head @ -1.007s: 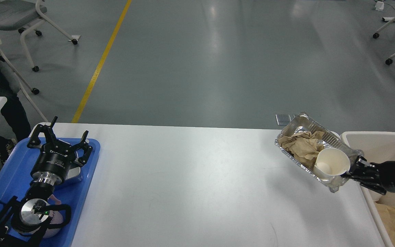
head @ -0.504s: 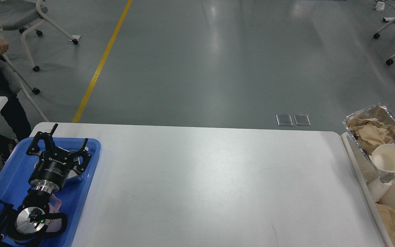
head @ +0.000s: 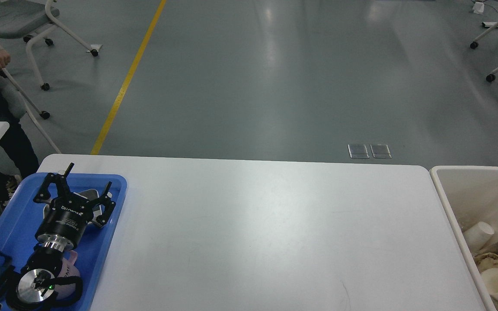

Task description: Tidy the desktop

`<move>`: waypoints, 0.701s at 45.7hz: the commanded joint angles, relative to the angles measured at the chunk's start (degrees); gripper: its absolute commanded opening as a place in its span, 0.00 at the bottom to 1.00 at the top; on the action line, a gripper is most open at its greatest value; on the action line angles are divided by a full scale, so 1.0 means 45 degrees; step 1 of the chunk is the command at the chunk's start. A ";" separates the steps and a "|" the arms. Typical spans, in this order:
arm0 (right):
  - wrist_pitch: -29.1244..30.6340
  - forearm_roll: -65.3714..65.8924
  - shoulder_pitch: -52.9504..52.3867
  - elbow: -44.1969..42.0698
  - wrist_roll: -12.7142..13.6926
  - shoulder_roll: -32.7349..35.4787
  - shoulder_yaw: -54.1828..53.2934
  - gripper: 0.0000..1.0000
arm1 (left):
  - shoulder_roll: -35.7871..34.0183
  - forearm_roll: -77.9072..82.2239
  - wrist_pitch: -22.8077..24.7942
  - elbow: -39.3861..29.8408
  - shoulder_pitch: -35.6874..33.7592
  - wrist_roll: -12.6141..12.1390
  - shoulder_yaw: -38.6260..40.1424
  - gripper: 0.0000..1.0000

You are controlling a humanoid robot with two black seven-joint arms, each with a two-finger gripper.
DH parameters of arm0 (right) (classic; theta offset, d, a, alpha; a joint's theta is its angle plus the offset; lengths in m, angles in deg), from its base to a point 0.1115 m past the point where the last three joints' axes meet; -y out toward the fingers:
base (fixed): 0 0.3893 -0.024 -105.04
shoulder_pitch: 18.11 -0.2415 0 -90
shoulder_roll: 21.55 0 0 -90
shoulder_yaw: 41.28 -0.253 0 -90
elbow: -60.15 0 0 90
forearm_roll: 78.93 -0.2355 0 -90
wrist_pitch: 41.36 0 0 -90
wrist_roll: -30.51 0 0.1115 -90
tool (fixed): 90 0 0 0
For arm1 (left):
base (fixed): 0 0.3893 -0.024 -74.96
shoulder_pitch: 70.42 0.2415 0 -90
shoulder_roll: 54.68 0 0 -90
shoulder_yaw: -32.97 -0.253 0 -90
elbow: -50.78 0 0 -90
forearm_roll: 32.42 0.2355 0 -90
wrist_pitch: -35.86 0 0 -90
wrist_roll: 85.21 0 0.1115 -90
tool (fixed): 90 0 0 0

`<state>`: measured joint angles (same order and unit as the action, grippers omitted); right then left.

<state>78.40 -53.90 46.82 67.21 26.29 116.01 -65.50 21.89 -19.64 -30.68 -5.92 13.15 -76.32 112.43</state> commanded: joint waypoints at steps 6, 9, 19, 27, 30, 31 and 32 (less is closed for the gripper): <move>-0.0812 -0.0464 -0.1476 0.0071 -0.0157 -0.0587 -0.0515 1.00 | -0.0025 0.0031 -0.0116 0.0004 0.0003 -0.0003 0.0019 0.95; -0.0968 -0.0503 -0.2336 0.0052 -0.0177 -0.1016 -0.0574 1.00 | -0.0025 0.0031 -0.0077 0.0004 0.0003 -0.0003 0.0019 0.96; -0.0773 -0.1769 -0.3726 0.0208 -0.0157 -0.2969 -0.2561 1.00 | -0.0083 0.0031 -0.0194 -0.0016 -0.0016 -0.0042 0.0019 0.96; -0.0832 -0.2826 -0.4857 0.0364 -0.0177 -0.4434 -0.4927 1.00 | -0.0220 0.0012 -0.0525 0.0004 -0.0016 -0.0022 0.0019 0.96; -0.0831 -0.3216 -0.5015 0.0403 -0.0196 -0.4746 -0.5980 1.00 | -0.0220 0.0012 -0.0701 0.0004 0.0003 -0.0022 0.0019 0.96; -0.0851 -0.3411 -0.5015 0.0423 -0.0196 -0.4961 -0.6448 1.00 | -0.0220 0.0012 -0.0721 0.0004 0.0003 -0.0022 0.0019 0.96; -0.0909 -0.3626 -0.5015 0.0423 -0.0196 -0.5233 -0.6936 1.00 | -0.0220 0.0012 -0.0741 0.0004 0.0003 -0.0022 0.0019 0.96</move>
<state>74.64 -66.77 25.47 68.83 25.55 96.35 -88.08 20.97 -19.57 -33.05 -5.92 13.01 -76.44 112.52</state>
